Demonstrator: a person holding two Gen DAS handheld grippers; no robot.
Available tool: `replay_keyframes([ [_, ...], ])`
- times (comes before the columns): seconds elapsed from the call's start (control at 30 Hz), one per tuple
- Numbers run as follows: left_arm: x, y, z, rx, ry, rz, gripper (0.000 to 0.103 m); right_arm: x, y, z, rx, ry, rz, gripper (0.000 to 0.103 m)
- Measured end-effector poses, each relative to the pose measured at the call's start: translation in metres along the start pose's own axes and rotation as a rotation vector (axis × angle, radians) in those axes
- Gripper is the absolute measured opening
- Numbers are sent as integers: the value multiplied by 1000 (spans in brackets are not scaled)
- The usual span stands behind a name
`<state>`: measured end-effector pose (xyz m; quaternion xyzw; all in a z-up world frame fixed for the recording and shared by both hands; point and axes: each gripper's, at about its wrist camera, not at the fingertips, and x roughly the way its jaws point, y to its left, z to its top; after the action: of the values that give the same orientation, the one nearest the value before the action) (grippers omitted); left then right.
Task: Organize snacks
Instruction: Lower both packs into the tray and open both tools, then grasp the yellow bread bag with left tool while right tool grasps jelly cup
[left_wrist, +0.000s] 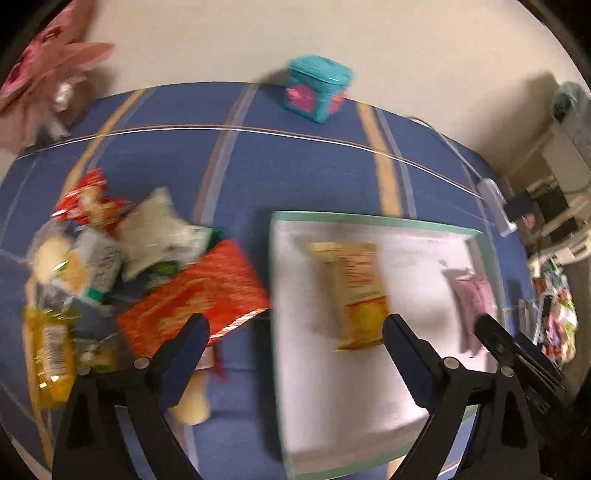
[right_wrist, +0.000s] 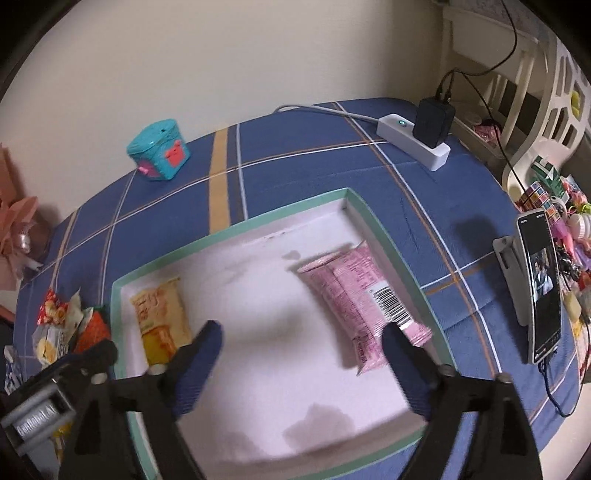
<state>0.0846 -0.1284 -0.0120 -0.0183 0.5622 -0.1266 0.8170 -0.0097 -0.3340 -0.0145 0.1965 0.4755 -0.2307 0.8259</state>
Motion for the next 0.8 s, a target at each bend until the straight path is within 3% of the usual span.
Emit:
replay_keyframes([
  [0.13,-12,35,-8,-44,-43,102,95,-7,11,-10,-28,-3,32,103],
  [0.33,-35,94,-17,-154,-79,188,95,-16,40,-20,-95,-1,64,103],
  [0.47,-53,140,-27,-295,-117,145,95,-20,67,-25,-126,15,138,103],
  [0.63,-68,178,-34,-375,-135,213,95,-24,108,-35,-200,17,194,103],
  [0.8,-79,210,-41,-457,-152,214,95,-29,152,-50,-266,27,265,103],
])
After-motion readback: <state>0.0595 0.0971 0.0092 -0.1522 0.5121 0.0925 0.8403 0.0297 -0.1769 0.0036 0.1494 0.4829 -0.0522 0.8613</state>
